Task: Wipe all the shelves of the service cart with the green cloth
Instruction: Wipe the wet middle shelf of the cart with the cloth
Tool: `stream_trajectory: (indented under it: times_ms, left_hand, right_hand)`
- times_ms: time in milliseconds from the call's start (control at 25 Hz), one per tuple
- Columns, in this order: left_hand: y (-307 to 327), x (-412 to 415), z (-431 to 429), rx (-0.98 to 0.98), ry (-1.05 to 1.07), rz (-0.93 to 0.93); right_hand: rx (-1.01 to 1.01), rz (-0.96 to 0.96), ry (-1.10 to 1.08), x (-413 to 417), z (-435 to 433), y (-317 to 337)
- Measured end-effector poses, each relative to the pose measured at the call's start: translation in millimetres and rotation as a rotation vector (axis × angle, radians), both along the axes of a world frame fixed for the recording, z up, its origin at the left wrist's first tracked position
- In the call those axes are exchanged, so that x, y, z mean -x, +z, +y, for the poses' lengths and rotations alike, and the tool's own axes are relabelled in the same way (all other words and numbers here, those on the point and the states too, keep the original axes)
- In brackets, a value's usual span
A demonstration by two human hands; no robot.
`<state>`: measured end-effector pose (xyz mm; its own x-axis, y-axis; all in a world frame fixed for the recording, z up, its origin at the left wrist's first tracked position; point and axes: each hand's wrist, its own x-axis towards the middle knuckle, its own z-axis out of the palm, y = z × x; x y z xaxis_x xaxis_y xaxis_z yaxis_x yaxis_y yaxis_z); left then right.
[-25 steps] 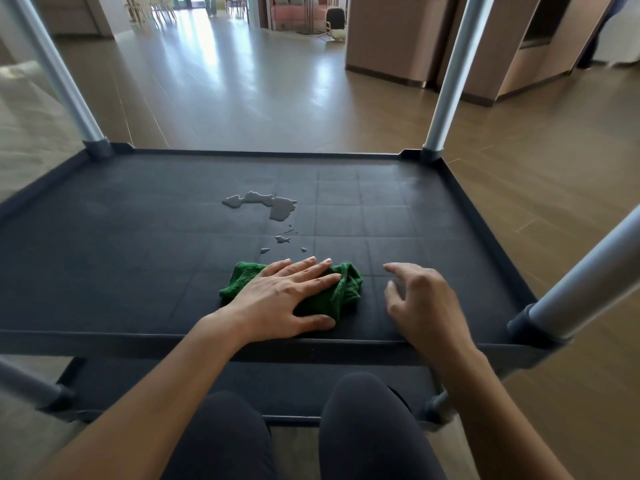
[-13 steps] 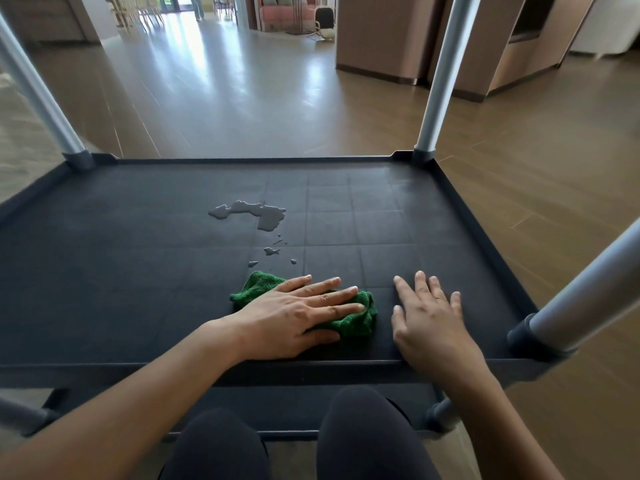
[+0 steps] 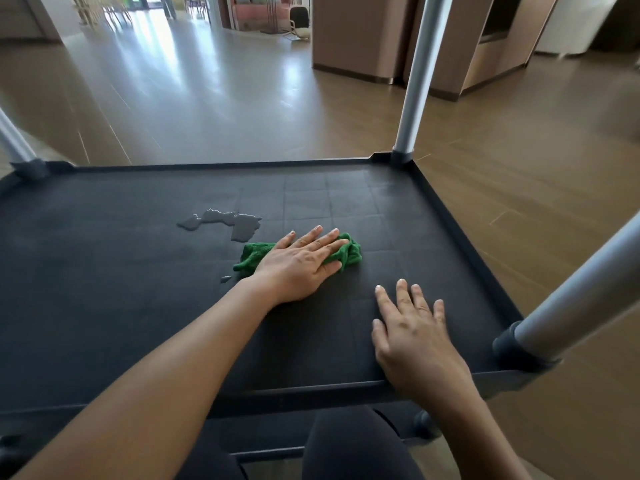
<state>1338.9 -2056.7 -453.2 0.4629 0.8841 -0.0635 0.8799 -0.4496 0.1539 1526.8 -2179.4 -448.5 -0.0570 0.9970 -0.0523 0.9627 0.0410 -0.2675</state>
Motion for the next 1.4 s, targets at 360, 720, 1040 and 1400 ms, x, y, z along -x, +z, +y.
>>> stream_trajectory:
  times_ms: [360,720,1040,1400]
  left_hand:
    - [17.4,4.8,-79.4,0.11,-0.299,-0.058]
    - [12.6,-5.5,-73.9,0.066,-0.306,0.024]
    - [6.8,-43.9,20.2,0.039,-0.057,0.026]
    - [3.5,-33.6,-47.3,0.064,-0.187,-0.035]
  right_hand:
    - [-0.052,0.205,-0.083,0.7,3.3,0.9]
    - [0.024,0.189,-0.056,2.1,1.9,7.6]
    - [0.007,0.184,-0.06,4.6,0.3,11.8]
    - [-0.364,0.201,-0.108,4.5,-10.8,19.3]
